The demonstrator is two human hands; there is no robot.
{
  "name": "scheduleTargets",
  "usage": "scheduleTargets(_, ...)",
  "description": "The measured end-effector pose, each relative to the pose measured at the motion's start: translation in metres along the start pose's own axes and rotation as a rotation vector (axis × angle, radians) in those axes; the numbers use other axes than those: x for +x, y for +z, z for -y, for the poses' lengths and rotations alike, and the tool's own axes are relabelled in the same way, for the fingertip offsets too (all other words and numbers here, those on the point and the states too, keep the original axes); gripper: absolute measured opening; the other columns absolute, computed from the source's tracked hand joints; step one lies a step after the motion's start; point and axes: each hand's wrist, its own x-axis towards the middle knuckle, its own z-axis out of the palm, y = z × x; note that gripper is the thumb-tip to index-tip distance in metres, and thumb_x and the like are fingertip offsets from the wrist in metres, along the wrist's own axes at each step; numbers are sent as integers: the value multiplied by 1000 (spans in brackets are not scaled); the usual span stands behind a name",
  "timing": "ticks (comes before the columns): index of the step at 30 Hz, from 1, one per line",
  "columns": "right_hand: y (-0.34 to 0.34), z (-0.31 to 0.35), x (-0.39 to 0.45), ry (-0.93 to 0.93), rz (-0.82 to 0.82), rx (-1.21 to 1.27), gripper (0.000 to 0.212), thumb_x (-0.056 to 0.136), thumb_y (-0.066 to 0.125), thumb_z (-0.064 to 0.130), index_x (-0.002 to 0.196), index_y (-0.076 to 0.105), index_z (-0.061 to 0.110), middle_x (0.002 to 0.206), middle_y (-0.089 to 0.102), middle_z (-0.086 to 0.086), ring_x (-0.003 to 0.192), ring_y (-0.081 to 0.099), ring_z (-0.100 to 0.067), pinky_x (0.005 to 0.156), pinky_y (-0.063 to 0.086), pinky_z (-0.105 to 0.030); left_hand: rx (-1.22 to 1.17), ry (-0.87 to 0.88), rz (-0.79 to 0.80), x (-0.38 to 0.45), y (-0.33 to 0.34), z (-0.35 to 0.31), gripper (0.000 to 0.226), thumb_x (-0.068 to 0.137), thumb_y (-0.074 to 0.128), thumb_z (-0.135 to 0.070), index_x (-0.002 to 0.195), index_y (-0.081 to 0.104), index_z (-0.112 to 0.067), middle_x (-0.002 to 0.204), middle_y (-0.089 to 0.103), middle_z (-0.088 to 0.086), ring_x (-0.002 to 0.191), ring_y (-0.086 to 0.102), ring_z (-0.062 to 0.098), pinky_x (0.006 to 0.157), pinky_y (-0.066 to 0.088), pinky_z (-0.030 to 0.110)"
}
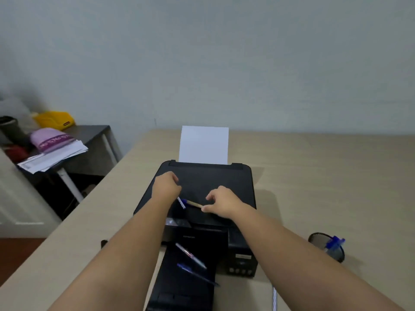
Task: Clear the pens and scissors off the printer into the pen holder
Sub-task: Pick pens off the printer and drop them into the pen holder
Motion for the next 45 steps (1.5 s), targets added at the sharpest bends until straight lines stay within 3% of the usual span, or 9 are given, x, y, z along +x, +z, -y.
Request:
scheduleTargets(6, 11, 7, 5, 94, -41, -158, 16, 81, 67, 21, 86, 75, 8, 92, 72, -10, 82, 68, -27, 72, 58, -35, 66, -91, 101, 1, -3, 21, 31, 78, 75, -30, 98, 64, -8, 100, 69, 15, 91, 64, 28, 67, 45, 30)
scheduleTargets(11, -19, -21, -4, 190, -216, 9, 14, 63, 70, 25, 65, 59, 17, 73, 65, -2, 62, 59, -18, 55, 49, -28, 95, -120, 196, -2, 15, 0, 47, 85, 64, -16, 126, 45, -3, 122, 57, 19, 104, 61, 33, 70, 46, 34)
scheduleTargets(16, -50, -73, -26, 223, -571, 409, 19, 73, 60, 20, 85, 45, 25, 76, 56, 5, 61, 55, -10, 47, 38, -21, 30, -67, 281, -8, 31, -50, 33, 77, 68, -19, 102, 53, -5, 83, 57, 9, 60, 53, 17, 45, 40, 27)
scheduleTargets(22, -70, -162, -78, 457, -814, 666, 9, 77, 61, 20, 76, 52, 24, 89, 68, -8, 71, 65, -24, 62, 52, -31, -330, 73, 502, -42, 77, -139, 10, 75, 62, -12, 83, 63, -7, 78, 66, 12, 62, 69, 26, 72, 64, 37)
scheduleTargets(28, -71, -231, -140, 718, -894, 665, 11, 88, 48, 28, 81, 49, 19, 85, 68, -14, 77, 69, -33, 76, 58, -46, -526, 166, 791, -96, 125, -209, 20, 81, 65, 3, 69, 56, -10, 83, 63, 14, 71, 63, 27, 69, 61, 33)
scheduleTargets(33, -61, -241, -156, 818, -638, 744, 8, 82, 46, 12, 75, 48, 12, 66, 52, -13, 58, 56, -28, 65, 47, -37, -491, 194, 878, -121, 154, -221, 17, 81, 61, 9, 82, 55, -7, 86, 59, 15, 71, 61, 28, 57, 58, 25)
scheduleTargets(35, -60, -242, -159, 820, -620, 712, 6, 83, 49, 14, 85, 54, 13, 79, 55, -13, 73, 59, -31, 73, 48, -37, -491, 188, 896, -128, 162, -224, 17, 82, 58, 9, 83, 54, -7, 79, 59, 13, 60, 58, 22, 44, 53, 17)
scheduleTargets(38, -63, -243, -163, 871, -679, 669, 46, 87, 52, 20, 130, 44, 10, 125, 52, -20, 104, 59, -35, 84, 48, -36, -413, 206, 875, -135, 175, -229, 16, 80, 62, 5, 83, 61, -11, 69, 61, 5, 54, 59, 14, 39, 49, 13)
scheduleTargets(45, -80, -239, -167, 781, -857, 584, 41, 90, 48, 21, 131, 43, 16, 138, 40, -14, 73, 46, -19, 76, 38, -32, -345, 222, 816, -139, 192, -228, 8, 78, 69, -23, 72, 65, -23, 75, 65, 2, 65, 59, 18, 56, 50, 25)
